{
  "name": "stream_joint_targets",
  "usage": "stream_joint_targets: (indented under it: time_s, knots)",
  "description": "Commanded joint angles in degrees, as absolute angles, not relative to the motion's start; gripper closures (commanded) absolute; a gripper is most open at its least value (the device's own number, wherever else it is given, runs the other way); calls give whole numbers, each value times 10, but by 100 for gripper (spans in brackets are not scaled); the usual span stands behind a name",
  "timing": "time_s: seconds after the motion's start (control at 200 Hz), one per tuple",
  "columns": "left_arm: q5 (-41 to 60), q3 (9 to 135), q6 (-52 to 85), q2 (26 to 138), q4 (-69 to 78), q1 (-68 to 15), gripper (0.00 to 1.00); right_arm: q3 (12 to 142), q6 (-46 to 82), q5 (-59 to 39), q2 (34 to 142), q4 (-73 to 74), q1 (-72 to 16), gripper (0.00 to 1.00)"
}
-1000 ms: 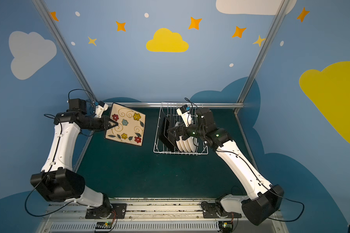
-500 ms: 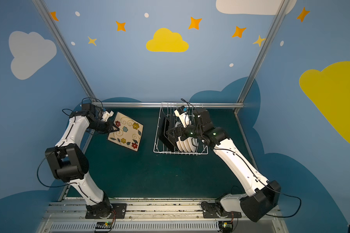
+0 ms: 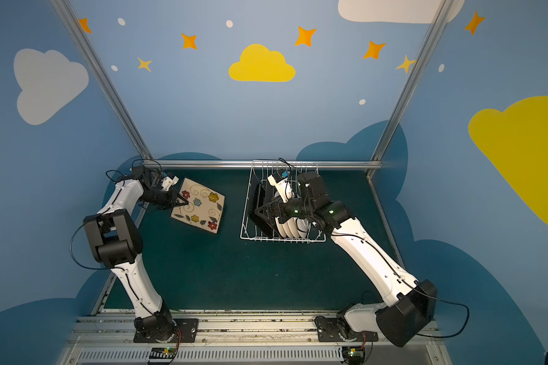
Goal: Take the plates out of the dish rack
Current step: 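Lower the flowered plate onto the table with left gripper while right gripper releases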
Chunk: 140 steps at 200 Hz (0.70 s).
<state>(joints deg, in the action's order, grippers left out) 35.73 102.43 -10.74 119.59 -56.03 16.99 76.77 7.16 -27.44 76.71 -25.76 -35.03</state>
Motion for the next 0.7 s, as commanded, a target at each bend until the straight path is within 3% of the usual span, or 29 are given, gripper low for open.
stream_joint_targets:
  time_s: [0.0, 0.456, 0.696]
  knots:
    - [457, 1059, -120, 1209, -559, 172, 97, 763, 76, -285, 770, -234, -357, 10]
    - [394, 1096, -133, 1273, -587, 187, 97, 793, 56, -286, 785, -263, -361, 10]
    - [346, 1098, -127, 1293, -592, 188, 87, 797, 57, -291, 793, -259, -362, 10]
